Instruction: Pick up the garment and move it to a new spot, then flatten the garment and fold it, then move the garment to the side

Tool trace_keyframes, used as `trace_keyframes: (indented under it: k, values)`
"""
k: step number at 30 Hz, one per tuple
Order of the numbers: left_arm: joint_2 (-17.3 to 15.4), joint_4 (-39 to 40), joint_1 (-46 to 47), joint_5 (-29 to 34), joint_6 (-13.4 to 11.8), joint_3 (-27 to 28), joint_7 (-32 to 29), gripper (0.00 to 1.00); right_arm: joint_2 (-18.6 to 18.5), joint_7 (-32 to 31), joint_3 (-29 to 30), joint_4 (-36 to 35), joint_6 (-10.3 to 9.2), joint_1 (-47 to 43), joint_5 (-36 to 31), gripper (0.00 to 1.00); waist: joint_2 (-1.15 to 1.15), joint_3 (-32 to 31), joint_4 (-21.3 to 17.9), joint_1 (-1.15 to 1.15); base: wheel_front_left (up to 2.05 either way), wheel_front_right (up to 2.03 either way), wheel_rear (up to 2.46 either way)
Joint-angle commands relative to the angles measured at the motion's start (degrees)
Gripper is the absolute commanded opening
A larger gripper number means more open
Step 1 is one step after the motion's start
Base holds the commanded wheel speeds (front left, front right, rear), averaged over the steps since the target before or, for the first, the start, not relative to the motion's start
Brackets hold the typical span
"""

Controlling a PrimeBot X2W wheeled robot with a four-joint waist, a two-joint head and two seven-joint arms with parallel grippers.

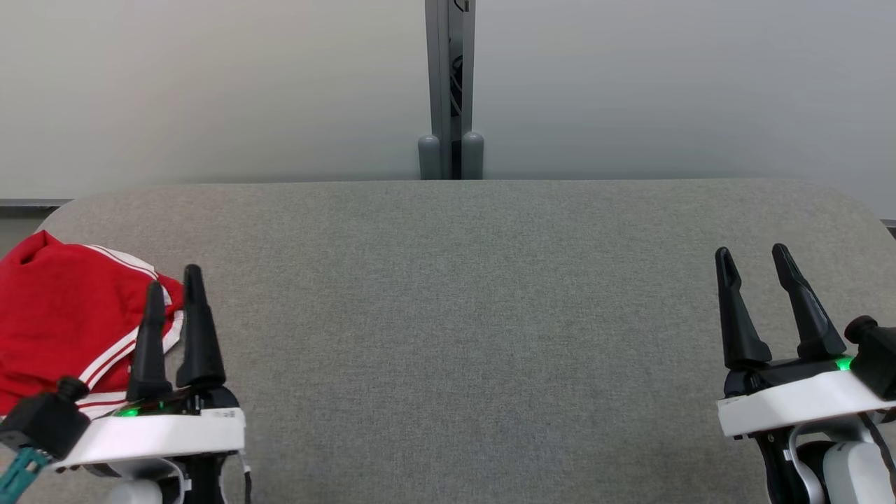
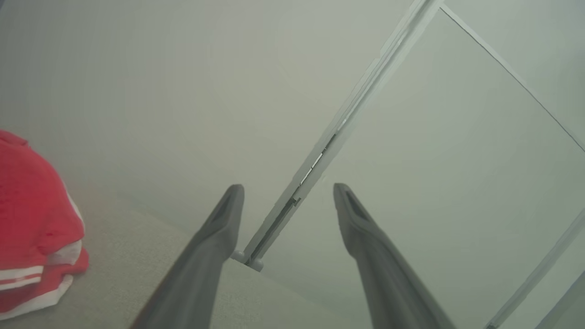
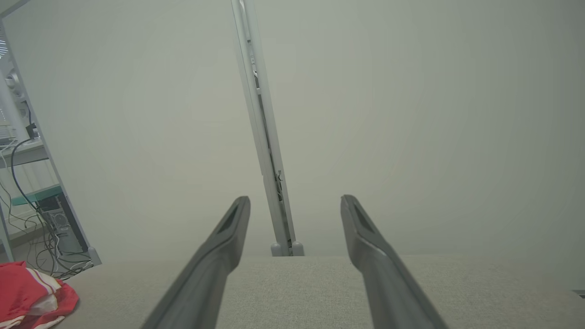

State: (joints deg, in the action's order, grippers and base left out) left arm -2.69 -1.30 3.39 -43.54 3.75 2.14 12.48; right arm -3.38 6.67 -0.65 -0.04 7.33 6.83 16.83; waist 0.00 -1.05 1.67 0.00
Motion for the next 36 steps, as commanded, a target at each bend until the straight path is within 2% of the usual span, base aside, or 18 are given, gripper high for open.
trace_keyframes:
  k: [1, 9, 17, 27, 36]
  values:
    - [-0.2, 1.5, -0.3, 3.5, -1.1, -1.3, 0.4, 1.00, 0.0, 0.9, 0.2, -0.1, 0.21, 0.7, -1.1, 1.00, 0.00, 0.0, -0.1, 0.00, 0.00, 0.00, 0.00]
    - [-0.2, -0.4, -2.1, 15.5, -7.2, -8.5, 0.9, 1.00, 0.4, 2.5, -1.4, 3.4, 0.22, 0.3, -4.9, 1.00, 0.00, 0.0, -0.5, 0.00, 0.00, 0.00, 0.00]
    - [-0.2, -3.4, -3.0, 22.6, -11.8, -12.0, 1.3, 1.00, 0.2, 4.0, -3.8, 7.8, 0.15, -0.1, -6.2, 1.00, 0.00, -0.3, -0.6, 0.00, 0.00, 0.00, 0.00]
    - [-0.3, -5.5, -4.1, 26.3, -12.6, -12.8, 1.8, 1.00, 0.4, 5.8, -3.8, 14.6, 0.15, 0.9, -4.5, 1.00, 0.00, -0.8, -0.5, 0.00, 0.00, 0.00, 0.00]
    - [-0.3, -5.6, -4.8, 29.3, -12.8, -12.3, 2.2, 1.00, 0.3, 7.1, -5.1, 16.3, 0.16, 1.4, -6.7, 1.00, 0.00, -1.0, -0.6, 0.00, 0.00, 0.00, 0.00]
